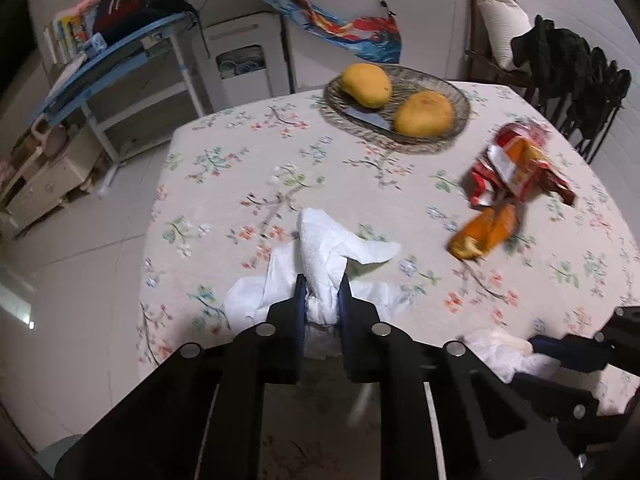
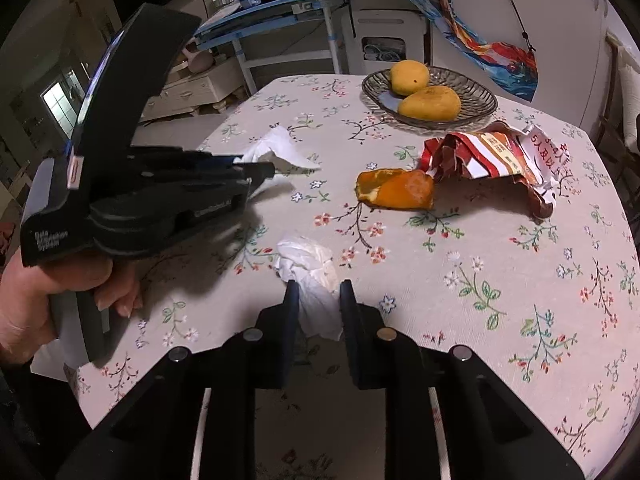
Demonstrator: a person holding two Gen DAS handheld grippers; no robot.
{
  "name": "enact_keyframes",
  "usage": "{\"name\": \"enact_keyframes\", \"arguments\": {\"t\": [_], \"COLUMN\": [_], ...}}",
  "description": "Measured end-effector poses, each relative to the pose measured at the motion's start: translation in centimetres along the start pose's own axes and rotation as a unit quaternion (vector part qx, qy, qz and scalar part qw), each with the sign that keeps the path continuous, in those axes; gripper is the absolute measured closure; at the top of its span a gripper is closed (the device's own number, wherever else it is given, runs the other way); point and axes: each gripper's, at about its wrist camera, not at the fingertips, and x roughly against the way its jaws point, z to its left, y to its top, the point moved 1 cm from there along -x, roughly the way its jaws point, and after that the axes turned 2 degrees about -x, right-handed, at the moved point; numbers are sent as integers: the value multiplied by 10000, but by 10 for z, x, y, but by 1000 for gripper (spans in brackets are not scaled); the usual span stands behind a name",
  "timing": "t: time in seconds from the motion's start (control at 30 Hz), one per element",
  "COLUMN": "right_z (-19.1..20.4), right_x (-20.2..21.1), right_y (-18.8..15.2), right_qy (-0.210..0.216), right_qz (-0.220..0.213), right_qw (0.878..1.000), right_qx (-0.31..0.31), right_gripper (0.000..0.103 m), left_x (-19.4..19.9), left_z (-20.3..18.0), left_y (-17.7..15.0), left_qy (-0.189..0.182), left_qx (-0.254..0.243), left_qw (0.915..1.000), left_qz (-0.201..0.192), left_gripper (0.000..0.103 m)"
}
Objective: Collect trash
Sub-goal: 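Grasp a crumpled white tissue with the right gripper while the left grasps a white napkin, then carry the white tissue and napkin over the yellow basin with both grippers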
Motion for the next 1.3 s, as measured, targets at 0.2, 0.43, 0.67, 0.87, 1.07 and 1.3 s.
{"name": "enact_keyframes", "arguments": {"t": [0.2, 0.43, 0.67, 0.87, 1.07, 1.3], "right_z": [-11, -24, -27, -25, -21, -17], "right_x": [22, 50, 77, 85, 86, 89], "right_y": [-5, -15, -31, -44, -49, -57], "right_qy": [52, 135, 242, 338, 380, 416], "right_qz": [-190, -427, -695, -766, -788, -811], "right_qw": [9994, 9967, 9932, 9919, 9921, 9919], "right_qx": [-292, -681, -905, -951, -903, -885], "right_gripper": [82, 82, 82, 82, 82, 82], "left_x": [35, 82, 107, 127, 142, 151], "left_z": [-11, -6, -3, -11, -25, -34], "left_y": [-16, -33, -49, -60, -71, -80], "left_qy": [-36, -149, -66, -22, 61, 70], "left_qx": [-14, 382, 634, 654, 491, 406], "left_qw": [9999, 9983, 9964, 9952, 9953, 9953], "left_qz": [-130, -423, -563, -731, -830, -875], "left_gripper": [89, 89, 89, 89, 89, 89]}}
